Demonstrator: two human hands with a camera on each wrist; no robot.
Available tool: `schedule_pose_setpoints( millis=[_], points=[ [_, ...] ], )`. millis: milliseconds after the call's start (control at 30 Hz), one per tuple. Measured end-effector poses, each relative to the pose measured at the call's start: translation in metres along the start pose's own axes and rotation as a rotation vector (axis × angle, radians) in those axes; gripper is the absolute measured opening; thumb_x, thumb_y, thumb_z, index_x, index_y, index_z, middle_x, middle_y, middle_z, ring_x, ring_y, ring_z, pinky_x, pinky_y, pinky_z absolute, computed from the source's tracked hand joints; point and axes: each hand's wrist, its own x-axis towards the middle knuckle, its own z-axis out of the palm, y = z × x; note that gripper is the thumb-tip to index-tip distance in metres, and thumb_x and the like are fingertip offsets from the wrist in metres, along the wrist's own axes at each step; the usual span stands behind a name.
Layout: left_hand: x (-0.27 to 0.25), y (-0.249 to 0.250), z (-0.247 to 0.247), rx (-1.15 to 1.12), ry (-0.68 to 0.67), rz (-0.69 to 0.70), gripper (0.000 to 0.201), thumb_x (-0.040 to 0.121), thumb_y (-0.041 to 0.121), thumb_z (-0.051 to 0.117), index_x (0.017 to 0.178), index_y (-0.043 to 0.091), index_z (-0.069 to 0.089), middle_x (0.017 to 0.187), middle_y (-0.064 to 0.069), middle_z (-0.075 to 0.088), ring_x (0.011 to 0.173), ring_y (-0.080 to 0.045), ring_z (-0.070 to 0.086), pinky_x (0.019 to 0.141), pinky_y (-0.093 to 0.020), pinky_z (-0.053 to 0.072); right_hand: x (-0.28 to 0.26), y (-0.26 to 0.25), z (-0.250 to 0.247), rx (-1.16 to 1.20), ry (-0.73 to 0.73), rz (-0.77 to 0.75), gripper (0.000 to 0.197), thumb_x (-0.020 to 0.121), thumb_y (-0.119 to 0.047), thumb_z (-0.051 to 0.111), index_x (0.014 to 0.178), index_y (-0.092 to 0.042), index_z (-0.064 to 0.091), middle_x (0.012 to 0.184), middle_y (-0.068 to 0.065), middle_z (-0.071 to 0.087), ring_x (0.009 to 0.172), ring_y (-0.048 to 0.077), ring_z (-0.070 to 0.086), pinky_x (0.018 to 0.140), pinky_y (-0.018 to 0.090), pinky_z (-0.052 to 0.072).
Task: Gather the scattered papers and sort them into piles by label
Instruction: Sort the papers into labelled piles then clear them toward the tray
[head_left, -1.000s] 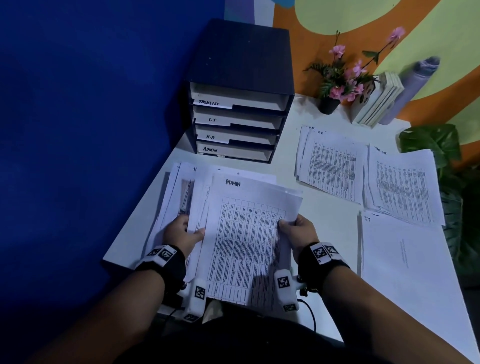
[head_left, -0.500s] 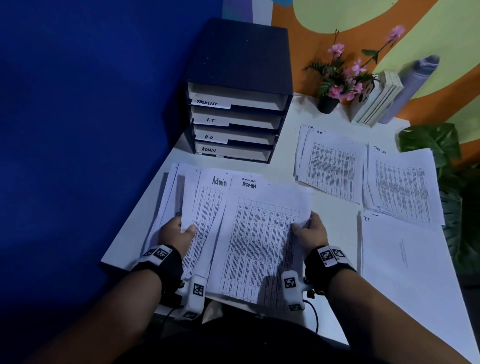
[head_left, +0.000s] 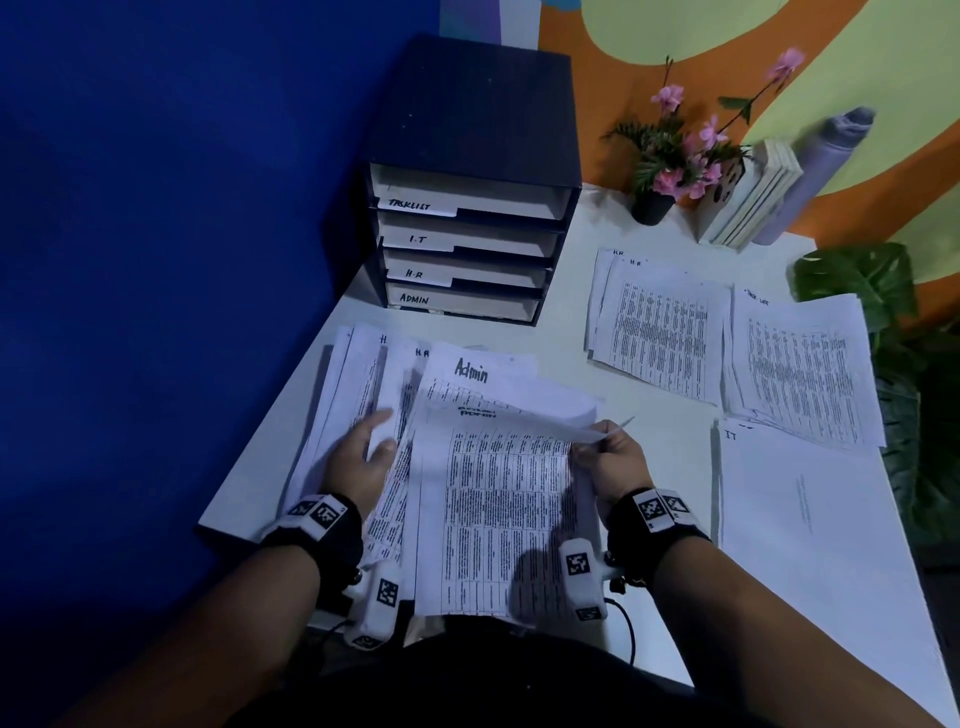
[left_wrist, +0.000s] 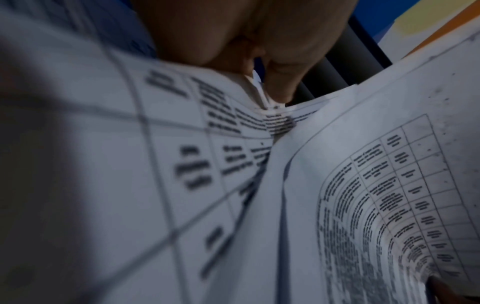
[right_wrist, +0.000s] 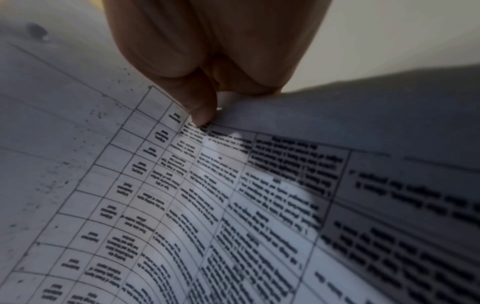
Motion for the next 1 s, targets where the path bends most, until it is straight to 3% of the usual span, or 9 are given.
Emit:
schedule_pose_setpoints(
  millis=[167,267,333,467,600,767,867,933,1000],
  points=[
    [0.000,0.002,0.006,0.063,-0.053,-0.053,0.016,0.091,0.013,0.059,0.101,0.008,0.071,0.103,0.001,0.068,0.099,-0.016,0.062,0.084,-0.020,0.045,-0.003,-0.006,0.003,0.064,-0.048,-0.007,0.046,0.087,0.013,0.049,0.058,-0.022,0.056,0.049,0.000,0.050,0.052,0.015,0.041,0.054,0.026,0.033],
    [0.003,0.000,0.006,0.126,0.011,-0.100,0.010,0.085,0.011,0.066,0.078,0.004,0.066,0.071,0.002,0.057,0.065,-0.014,0.051,0.054,-0.017,0.036,-0.003,-0.005,0.005,0.105,-0.043,0.027,0.042,0.087,0.013,0.053,0.068,-0.022,0.066,0.055,0.002,0.057,0.057,0.018,0.046,0.057,0.031,0.037],
    [0.005,-0.002,0.005,0.105,0.035,-0.140,0.023,0.080,0.021,0.073,0.075,0.002,0.062,0.066,-0.004,0.051,0.059,-0.014,0.043,0.049,-0.020,0.030,-0.003,-0.005,0.006,0.127,-0.011,0.047,0.038,0.087,0.014,0.052,0.079,-0.020,0.067,0.058,-0.003,0.064,0.057,0.018,0.049,0.059,0.031,0.041],
    [0.005,0.001,0.003,0.127,0.059,-0.135,0.028,0.090,0.039,0.061,0.080,0.013,0.059,0.073,-0.006,0.048,0.066,-0.016,0.044,0.054,-0.024,0.030,-0.004,-0.004,0.005,0.119,0.028,0.058,0.038,0.085,0.014,0.052,0.081,-0.019,0.069,0.059,-0.006,0.067,0.061,0.021,0.053,0.064,0.036,0.046],
    [0.006,0.002,0.000,0.151,0.088,-0.174,0.031,0.096,0.027,0.054,0.113,0.003,0.064,0.112,-0.011,0.065,0.103,-0.028,0.059,0.083,-0.027,0.041,-0.001,0.003,-0.003,0.072,0.090,0.049,0.035,0.079,0.003,0.057,0.079,-0.028,0.073,0.071,-0.001,0.069,0.070,0.024,0.058,0.070,0.041,0.050],
    [0.007,0.004,0.000,0.176,0.087,-0.190,0.030,0.096,0.022,0.054,0.111,-0.002,0.063,0.115,-0.017,0.064,0.098,-0.027,0.057,0.081,-0.024,0.037,0.001,-0.002,-0.010,0.027,0.096,0.002,0.051,0.086,0.008,0.056,0.118,-0.030,0.046,0.080,0.001,0.047,0.072,0.018,0.046,0.073,0.033,0.045],
    [0.005,0.009,0.004,0.158,0.069,-0.177,0.036,0.096,0.022,0.056,0.124,-0.001,0.059,0.125,-0.015,0.060,0.113,-0.027,0.055,0.091,-0.026,0.037,-0.001,-0.007,-0.008,0.042,0.039,0.015,0.038,0.088,0.010,0.055,0.106,-0.024,0.061,0.082,0.000,0.059,0.071,0.017,0.052,0.071,0.031,0.047],
    [0.005,0.011,0.009,0.125,0.055,-0.139,0.030,0.094,0.019,0.059,0.115,-0.002,0.063,0.114,-0.013,0.061,0.109,-0.025,0.056,0.089,-0.025,0.038,-0.004,-0.010,-0.003,0.086,-0.002,0.035,0.035,0.089,0.008,0.055,0.096,-0.023,0.069,0.083,0.002,0.068,0.070,0.017,0.056,0.068,0.031,0.047],
    [0.005,0.013,0.013,0.108,0.032,-0.081,0.014,0.093,0.017,0.060,0.084,0.008,0.066,0.089,-0.008,0.059,0.088,-0.020,0.054,0.075,-0.024,0.037,-0.005,-0.013,0.000,0.100,-0.013,0.042,0.035,0.090,0.007,0.054,0.095,-0.024,0.070,0.081,0.000,0.068,0.068,0.016,0.056,0.068,0.032,0.047]
  ],
)
